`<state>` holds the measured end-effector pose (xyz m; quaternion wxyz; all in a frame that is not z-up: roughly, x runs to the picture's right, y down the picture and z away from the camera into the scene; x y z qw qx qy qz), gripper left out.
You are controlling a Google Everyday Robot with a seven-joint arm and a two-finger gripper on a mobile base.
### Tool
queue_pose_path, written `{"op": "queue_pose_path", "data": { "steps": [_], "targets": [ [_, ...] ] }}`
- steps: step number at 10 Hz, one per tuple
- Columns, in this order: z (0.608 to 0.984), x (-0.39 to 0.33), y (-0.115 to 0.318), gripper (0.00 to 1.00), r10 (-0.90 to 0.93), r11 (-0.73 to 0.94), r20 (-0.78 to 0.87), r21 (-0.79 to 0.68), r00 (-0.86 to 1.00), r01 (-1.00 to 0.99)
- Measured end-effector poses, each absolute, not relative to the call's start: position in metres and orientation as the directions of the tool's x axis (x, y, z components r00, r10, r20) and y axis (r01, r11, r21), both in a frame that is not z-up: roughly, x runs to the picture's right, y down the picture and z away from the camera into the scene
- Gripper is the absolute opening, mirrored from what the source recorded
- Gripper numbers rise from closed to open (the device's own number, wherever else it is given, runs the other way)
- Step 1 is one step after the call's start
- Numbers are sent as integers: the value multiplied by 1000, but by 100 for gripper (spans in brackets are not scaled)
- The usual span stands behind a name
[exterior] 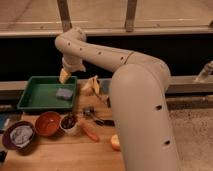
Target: Place sponge in table surface
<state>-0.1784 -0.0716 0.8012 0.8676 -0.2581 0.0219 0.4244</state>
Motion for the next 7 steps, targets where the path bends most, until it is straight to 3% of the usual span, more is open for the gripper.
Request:
{"op": "queue_pose_path", "data": {
  "steps": [4,7],
  "targets": [
    [810,-161,-55,80,739,490,-255,-431,623,-758],
    [831,-186,-54,80,712,515,-219,-483,668,-708]
  ]
}}
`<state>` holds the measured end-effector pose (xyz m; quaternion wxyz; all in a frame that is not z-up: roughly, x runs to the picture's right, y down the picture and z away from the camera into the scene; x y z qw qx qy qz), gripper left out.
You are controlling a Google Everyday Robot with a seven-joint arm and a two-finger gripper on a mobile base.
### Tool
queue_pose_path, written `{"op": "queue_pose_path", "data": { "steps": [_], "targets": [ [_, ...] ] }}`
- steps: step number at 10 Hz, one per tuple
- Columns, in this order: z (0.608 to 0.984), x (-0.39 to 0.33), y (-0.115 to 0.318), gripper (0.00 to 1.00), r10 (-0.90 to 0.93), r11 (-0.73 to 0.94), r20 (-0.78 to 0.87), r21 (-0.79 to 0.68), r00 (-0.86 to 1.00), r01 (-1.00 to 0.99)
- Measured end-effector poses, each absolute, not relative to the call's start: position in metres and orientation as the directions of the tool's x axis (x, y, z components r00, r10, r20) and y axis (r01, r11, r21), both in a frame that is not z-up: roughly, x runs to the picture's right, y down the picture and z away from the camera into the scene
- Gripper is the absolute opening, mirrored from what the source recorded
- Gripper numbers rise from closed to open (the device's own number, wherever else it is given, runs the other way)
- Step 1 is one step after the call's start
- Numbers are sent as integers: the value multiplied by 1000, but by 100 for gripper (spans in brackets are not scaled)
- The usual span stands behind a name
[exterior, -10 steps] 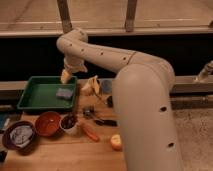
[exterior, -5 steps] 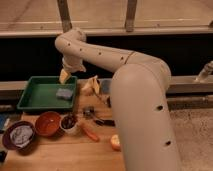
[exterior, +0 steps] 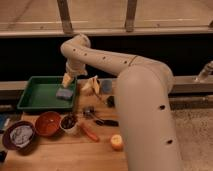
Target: Place sponge in table surface
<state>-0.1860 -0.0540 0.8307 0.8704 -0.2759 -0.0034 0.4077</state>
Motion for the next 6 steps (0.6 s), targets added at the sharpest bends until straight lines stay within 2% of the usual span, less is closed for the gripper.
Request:
{"op": "queue_pose_path", "data": {
  "steps": [6],
  "targets": [
    [875,-269,-74,80,628,590,-129,-563,767,-578]
  ]
}}
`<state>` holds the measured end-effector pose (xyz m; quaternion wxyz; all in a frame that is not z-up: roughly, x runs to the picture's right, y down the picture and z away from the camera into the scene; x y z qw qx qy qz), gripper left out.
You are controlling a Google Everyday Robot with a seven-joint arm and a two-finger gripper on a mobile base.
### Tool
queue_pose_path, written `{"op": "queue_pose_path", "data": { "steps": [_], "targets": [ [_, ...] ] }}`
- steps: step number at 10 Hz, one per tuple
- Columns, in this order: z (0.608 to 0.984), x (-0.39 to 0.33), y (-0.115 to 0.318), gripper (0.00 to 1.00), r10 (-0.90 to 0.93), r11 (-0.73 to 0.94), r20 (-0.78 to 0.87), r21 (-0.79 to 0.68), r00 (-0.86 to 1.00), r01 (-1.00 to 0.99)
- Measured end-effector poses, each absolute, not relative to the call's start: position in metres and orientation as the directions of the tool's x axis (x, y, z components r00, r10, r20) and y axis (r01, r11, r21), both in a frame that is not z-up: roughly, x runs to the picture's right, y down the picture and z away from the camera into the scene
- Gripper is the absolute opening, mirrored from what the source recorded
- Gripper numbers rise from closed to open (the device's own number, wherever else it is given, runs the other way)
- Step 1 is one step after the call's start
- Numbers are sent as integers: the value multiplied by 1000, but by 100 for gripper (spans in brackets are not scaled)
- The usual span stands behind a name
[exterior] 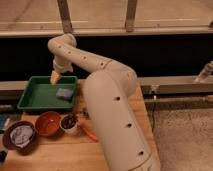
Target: Place sponge in table surface
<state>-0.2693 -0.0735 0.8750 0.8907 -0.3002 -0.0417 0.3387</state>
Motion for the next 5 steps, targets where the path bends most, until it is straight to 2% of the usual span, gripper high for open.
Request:
{"op": "queue_pose_path", "data": {
  "steps": [5],
  "targets": [
    [877,-263,-62,80,638,603,-111,-544,762,-584]
  ]
}}
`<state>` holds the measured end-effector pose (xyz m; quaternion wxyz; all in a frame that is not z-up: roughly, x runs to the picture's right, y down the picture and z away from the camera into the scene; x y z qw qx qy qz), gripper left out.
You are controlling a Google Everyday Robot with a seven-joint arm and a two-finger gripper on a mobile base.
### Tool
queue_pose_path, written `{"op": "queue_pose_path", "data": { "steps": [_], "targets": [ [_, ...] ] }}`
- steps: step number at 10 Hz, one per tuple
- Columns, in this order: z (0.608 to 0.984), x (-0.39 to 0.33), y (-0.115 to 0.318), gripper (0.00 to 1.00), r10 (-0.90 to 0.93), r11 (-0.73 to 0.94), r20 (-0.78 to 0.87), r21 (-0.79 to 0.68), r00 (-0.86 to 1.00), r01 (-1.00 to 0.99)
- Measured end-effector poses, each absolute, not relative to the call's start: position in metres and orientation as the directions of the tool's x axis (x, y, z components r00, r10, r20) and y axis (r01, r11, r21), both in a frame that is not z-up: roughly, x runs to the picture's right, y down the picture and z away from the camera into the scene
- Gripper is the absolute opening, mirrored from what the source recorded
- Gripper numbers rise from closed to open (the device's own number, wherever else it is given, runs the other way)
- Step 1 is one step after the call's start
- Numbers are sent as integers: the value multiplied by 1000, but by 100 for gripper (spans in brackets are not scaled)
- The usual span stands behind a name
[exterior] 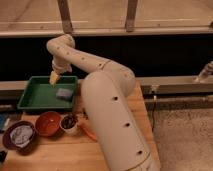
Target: Place sponge in table surface
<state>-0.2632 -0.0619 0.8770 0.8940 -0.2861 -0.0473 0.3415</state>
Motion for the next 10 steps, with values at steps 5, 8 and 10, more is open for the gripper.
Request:
{"op": "queue_pose_path", "data": {
  "steps": [5,8,10],
  "targets": [
    [891,-261,-30,80,640,626,-53,-544,767,-559],
    [900,-271,-31,80,628,614,-39,-588,777,-526],
    [912,-281,-29,80,611,600,-47,-624,790,-501]
  ]
}}
